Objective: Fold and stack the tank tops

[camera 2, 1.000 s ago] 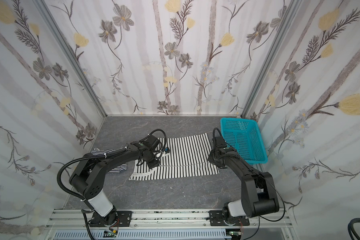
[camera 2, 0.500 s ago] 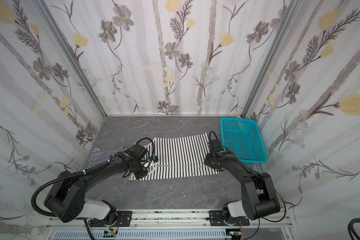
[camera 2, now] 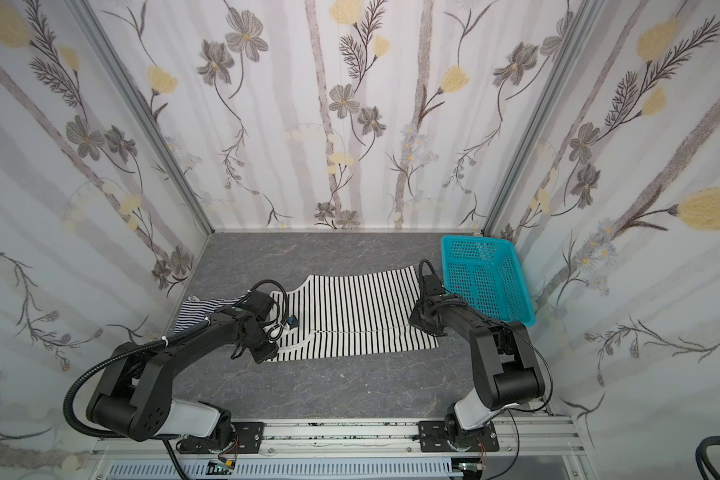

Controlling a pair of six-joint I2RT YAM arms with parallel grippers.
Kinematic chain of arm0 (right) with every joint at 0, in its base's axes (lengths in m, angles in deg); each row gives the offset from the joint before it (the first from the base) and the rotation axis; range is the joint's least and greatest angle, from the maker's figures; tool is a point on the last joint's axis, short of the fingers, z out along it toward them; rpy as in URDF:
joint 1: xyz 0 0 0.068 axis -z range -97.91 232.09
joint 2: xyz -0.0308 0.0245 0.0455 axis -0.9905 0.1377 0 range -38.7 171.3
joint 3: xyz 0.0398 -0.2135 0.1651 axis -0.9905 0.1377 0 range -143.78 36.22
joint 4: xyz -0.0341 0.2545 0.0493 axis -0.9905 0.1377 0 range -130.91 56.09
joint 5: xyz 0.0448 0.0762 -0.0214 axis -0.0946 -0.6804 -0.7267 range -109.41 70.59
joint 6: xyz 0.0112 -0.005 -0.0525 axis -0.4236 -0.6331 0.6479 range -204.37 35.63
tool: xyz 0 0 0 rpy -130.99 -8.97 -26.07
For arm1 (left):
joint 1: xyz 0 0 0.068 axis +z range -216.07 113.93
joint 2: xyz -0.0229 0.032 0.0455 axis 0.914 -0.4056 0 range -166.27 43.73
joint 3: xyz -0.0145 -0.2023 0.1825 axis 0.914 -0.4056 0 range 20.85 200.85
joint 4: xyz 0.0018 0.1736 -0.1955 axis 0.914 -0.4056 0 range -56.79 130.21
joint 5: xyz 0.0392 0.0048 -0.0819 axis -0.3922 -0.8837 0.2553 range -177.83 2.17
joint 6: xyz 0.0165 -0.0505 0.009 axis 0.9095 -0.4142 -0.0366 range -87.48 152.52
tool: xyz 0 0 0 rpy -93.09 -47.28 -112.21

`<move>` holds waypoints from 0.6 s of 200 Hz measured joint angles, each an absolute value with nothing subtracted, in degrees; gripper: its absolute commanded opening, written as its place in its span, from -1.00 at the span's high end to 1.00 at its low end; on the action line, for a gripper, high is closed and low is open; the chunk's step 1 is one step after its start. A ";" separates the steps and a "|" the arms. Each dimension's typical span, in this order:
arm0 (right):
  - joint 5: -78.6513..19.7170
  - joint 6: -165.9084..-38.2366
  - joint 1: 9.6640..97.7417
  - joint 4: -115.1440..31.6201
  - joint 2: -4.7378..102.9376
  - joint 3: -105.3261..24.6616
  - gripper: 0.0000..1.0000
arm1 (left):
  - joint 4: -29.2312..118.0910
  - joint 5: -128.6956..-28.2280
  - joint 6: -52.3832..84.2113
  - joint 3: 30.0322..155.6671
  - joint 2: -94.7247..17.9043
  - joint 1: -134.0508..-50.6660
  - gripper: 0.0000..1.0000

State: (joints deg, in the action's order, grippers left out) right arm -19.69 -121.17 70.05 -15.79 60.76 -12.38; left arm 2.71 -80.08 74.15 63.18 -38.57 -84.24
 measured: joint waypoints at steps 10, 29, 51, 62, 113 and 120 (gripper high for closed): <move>-19.69 -121.17 70.23 -15.83 61.28 -12.47 0.66 | 2.74 -80.06 74.58 63.18 -38.99 -83.39 0.37; -19.71 -121.17 70.60 -15.83 62.00 -12.49 0.65 | 2.76 -80.08 75.24 63.18 -39.75 -82.54 0.36; -20.12 -120.93 70.91 -16.01 62.90 -12.82 0.62 | 2.93 -79.95 76.05 63.18 -40.58 -82.04 0.36; -20.12 -120.93 70.91 -16.88 63.29 -12.95 0.62 | 2.91 -79.65 76.16 63.39 -41.00 -81.73 0.35; -20.52 -120.97 70.40 -17.27 60.41 -12.01 0.45 | 2.95 -78.58 77.40 64.97 -43.66 -79.06 0.31; -20.58 -120.97 70.03 -16.62 58.49 -11.94 0.42 | 3.35 -78.80 77.56 65.49 -44.03 -78.56 0.31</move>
